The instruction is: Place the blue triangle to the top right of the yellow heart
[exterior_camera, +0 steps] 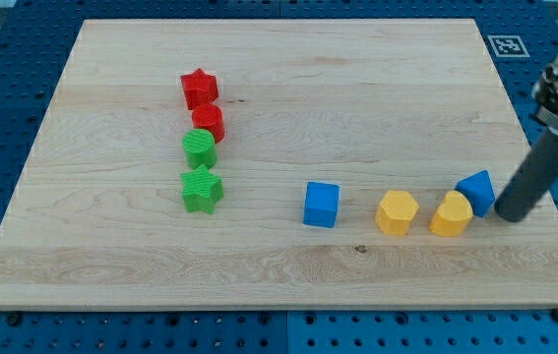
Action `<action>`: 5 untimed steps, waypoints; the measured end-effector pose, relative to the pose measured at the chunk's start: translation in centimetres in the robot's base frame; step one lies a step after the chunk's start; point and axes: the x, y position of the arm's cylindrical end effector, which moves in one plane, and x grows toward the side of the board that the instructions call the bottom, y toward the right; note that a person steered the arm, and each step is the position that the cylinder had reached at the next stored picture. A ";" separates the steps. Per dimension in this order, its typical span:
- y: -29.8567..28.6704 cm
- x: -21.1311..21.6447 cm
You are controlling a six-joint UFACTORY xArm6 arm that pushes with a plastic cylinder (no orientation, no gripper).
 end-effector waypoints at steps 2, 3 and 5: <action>-0.1 -1.5; -0.1 -2.8; 0.7 -0.6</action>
